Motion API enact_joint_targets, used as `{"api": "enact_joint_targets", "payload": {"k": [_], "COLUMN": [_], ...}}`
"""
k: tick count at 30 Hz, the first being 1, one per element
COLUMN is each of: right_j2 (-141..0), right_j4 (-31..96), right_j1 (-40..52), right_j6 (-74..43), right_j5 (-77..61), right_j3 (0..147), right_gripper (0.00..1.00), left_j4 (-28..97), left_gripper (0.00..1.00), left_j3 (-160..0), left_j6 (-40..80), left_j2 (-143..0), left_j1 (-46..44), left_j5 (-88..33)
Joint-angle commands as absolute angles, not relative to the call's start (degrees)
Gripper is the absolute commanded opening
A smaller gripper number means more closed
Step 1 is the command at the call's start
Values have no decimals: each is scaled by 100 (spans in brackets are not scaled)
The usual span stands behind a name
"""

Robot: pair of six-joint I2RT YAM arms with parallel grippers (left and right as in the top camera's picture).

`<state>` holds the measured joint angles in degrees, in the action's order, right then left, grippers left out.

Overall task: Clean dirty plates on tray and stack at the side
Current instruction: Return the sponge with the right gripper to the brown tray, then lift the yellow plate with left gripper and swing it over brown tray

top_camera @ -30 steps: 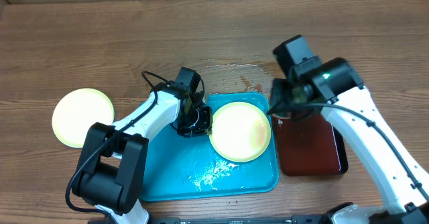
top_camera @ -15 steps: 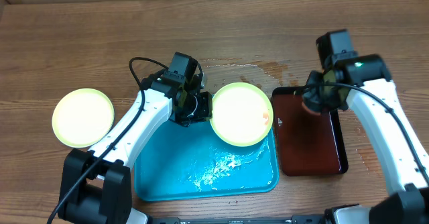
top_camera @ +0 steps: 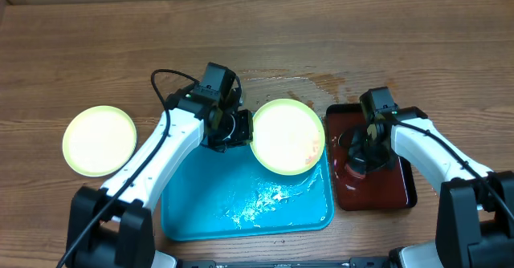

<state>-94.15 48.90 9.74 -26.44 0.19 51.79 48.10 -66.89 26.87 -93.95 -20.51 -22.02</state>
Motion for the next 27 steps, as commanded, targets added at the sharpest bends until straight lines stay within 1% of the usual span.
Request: {"api": "enact_joint_targets", "payload": {"k": [1,8,17,19,24,27], "right_j2": [-9432,-9417,-9113,-9096,-9096,-9096], "right_j4": [4829,5006,6073,6394,7439,7999], "right_j1": [972,972,965,943,808,687], "right_j6": [-2696,-2655,-2622,-2803,-3457,-3406], "right_j5": [-169,-161,-19,244,1457,1540], "right_j3": [5116,5334,7019,7487,8615,9282], "right_gripper": [100,100,100,100,100,100], "left_j4": [4895,5122,5148,5151,5186,5131], "left_gripper": [4,4,4,4,4,4], "left_j3": [-7048,-7229,-7229,-7229,-7229,-7231], "left_j6": [2746,2742,2722,2722,2718,2700], "left_j2": [-9015,-8984,-8984,-8984,-8984,-8984], "left_j1": [-2027,-2027,-2027,-2027,-2040,-2154], "left_j5": [-2209,-2213,-2211,-2211,-2211,-2209]}}
